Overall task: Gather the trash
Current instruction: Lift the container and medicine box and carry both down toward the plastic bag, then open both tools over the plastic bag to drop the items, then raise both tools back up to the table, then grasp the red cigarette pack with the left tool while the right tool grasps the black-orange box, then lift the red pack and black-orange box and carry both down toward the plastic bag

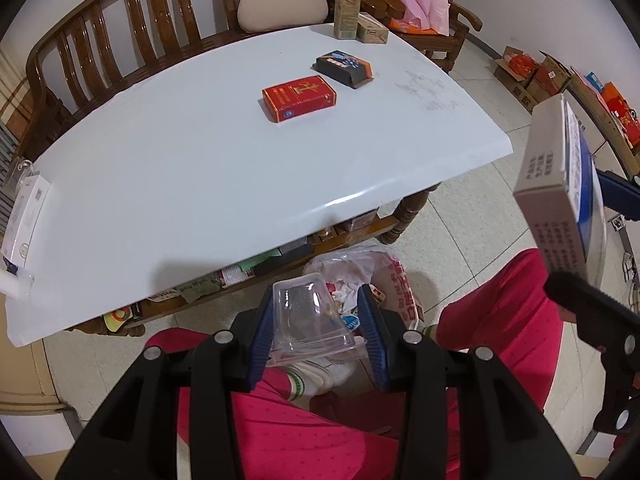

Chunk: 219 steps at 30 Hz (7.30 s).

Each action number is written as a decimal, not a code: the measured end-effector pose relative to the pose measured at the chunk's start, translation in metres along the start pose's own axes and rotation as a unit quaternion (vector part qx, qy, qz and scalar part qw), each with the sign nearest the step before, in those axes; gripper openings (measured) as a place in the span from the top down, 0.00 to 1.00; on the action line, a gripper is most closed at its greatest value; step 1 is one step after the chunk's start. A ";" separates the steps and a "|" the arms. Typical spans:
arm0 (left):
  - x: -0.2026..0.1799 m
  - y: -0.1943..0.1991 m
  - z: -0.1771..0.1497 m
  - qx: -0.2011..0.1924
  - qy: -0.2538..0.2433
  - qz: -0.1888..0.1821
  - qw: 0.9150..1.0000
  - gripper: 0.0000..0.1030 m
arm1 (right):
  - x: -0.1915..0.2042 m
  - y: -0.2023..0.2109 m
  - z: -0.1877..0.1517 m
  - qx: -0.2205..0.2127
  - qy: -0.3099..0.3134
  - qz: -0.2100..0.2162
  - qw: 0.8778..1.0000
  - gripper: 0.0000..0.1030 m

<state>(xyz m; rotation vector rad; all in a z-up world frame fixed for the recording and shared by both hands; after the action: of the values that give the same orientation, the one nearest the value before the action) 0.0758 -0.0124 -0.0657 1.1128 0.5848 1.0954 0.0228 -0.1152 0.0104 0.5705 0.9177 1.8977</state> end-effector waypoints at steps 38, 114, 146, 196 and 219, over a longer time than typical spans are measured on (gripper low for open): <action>-0.034 -0.116 -0.036 0.097 0.032 -0.051 0.993 0.61 | -0.018 -0.093 -0.090 0.080 -0.087 0.010 0.993 0.42; 0.027 -0.004 0.055 -0.020 -0.083 -0.023 0.996 0.08 | -0.132 -0.017 -0.001 -0.053 -0.138 0.056 0.987 0.07; -0.004 -0.112 0.213 0.033 -0.357 -0.058 0.932 0.08 | -0.256 -0.138 0.163 0.034 -0.088 0.070 0.993 0.07; 0.008 -0.181 0.195 0.024 -0.158 -0.028 0.987 0.42 | -0.248 -0.274 0.120 0.111 -0.077 -0.001 0.991 0.49; 0.069 -0.062 0.124 -0.096 0.078 0.012 0.992 0.43 | -0.132 -0.126 0.091 -0.039 -0.044 -0.053 0.997 0.49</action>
<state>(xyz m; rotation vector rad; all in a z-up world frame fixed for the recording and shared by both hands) 0.2305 -0.0029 -0.0671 0.8738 0.5764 1.2396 0.2163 -0.1613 -0.0351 0.5429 0.7973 1.7903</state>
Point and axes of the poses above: each gripper's, at about its wrist camera, not at the fingertips, and y roughly against the way its jaws point, x to its left, z to its top, the point moved 3 cm from there along -y, roughly the way its jaws point, and after that the axes turned 9 degrees about z, right-handed, at the moved point
